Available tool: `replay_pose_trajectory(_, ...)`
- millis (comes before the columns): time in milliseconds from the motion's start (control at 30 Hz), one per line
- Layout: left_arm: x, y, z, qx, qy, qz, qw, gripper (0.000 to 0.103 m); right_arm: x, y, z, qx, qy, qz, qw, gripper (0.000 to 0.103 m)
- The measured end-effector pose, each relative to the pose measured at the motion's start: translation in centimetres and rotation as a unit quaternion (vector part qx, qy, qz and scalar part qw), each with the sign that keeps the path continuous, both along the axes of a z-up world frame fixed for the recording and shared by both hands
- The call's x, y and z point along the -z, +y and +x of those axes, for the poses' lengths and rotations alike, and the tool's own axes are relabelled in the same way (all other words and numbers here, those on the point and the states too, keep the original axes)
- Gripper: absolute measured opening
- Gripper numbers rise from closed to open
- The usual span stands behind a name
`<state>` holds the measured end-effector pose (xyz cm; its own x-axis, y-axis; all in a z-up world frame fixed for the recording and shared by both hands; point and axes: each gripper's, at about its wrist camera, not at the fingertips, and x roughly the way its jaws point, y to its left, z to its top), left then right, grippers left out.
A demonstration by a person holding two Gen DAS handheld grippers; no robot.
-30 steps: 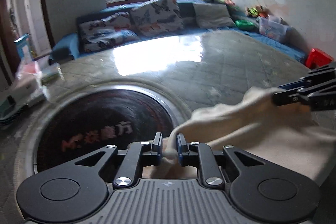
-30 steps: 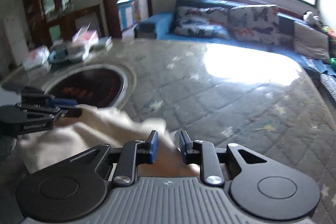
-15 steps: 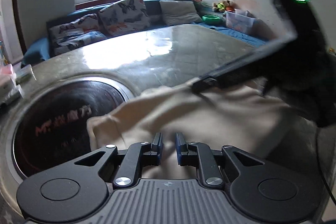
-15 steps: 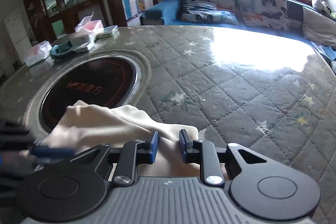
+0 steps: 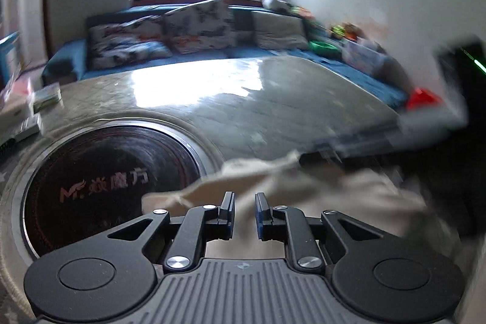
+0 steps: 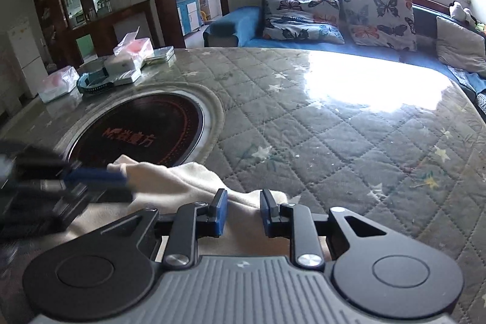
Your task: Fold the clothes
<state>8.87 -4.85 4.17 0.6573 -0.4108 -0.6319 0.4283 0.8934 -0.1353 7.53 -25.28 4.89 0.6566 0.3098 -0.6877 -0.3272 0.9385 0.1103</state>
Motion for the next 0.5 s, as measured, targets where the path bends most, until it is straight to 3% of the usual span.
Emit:
replay_pose_trajectory(200, 1.7, -1.2, 3.9, -0.041, 0.032, 0.017, 0.9985, 0.016, 0.7, -0.5, 0.6, 0.0, 0.012, -0.002, 1.0, 0.023)
replay_pose_trajectory(500, 2.0, -1.3, 3.3, -0.044, 0.022, 0.023, 0.9985, 0.017, -2.0, -2.4, -4.2, -0.03, -0.011, -0.016, 0.999, 0.023)
